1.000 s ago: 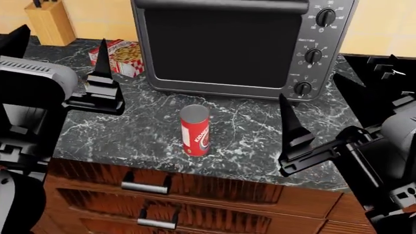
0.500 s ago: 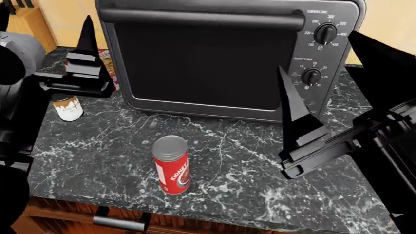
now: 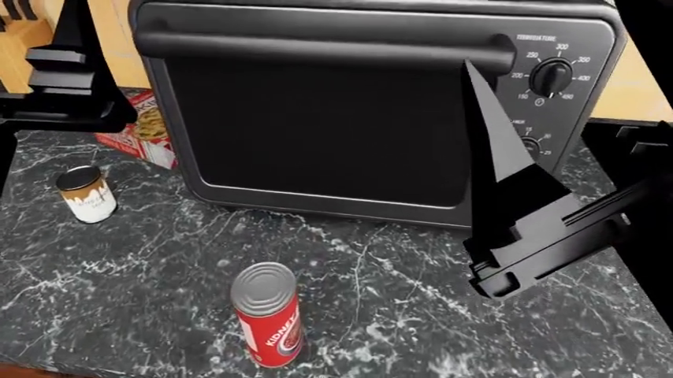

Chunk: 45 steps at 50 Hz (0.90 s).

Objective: Pick the cans from the counter and place them in their designated side in the cabinet.

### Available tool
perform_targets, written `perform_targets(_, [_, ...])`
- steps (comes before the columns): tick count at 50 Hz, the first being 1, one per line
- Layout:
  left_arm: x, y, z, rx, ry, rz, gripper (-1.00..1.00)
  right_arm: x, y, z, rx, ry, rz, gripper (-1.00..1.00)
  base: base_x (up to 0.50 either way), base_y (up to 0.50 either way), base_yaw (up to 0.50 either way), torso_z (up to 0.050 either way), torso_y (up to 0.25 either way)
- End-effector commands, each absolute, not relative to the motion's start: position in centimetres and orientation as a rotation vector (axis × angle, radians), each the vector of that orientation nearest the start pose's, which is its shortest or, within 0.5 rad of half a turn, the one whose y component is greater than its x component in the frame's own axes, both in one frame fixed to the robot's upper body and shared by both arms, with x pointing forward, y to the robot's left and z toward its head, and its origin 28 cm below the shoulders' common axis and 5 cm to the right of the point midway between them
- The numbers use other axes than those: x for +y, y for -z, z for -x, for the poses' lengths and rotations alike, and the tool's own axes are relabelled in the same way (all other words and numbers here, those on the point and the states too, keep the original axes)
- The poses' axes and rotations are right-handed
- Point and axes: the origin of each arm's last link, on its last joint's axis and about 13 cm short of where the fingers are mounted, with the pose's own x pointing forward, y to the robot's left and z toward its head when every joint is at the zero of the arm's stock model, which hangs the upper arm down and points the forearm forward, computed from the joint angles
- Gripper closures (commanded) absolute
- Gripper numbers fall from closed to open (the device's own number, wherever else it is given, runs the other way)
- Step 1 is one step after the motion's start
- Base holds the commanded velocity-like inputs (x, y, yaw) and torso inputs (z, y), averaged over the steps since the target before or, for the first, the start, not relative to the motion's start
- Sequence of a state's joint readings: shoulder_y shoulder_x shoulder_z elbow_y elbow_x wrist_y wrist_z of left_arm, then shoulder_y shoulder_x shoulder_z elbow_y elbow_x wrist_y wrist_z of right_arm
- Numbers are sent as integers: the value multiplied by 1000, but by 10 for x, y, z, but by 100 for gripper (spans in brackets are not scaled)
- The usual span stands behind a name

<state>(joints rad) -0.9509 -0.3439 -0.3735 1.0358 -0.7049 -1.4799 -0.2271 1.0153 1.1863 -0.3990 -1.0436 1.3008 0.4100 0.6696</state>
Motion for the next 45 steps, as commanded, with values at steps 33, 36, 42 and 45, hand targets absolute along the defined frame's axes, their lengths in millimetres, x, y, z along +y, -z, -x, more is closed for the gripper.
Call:
perform_targets(33, [265,-306,-188,-552,-43,-91,-100,-134,-310,-136,-641,-402,252,-100,145,19,0,0,0])
perform_targets(36, [265,-305,-188,-550,-44,-92,-100,-134,-309,-134,-632,-456,229,-100,0,0,0,0,0])
perform_targets(42, [264,-305,-187,-548,-44,-95,-100,-129,-300,-133,-581,-597,137,-100,0,0,0,0,0])
perform_targets(45, [264,-305,-187,-547,-44,-95,-100,-125,-296,-134,-541,-657,118,-100,0,0,0,0,0])
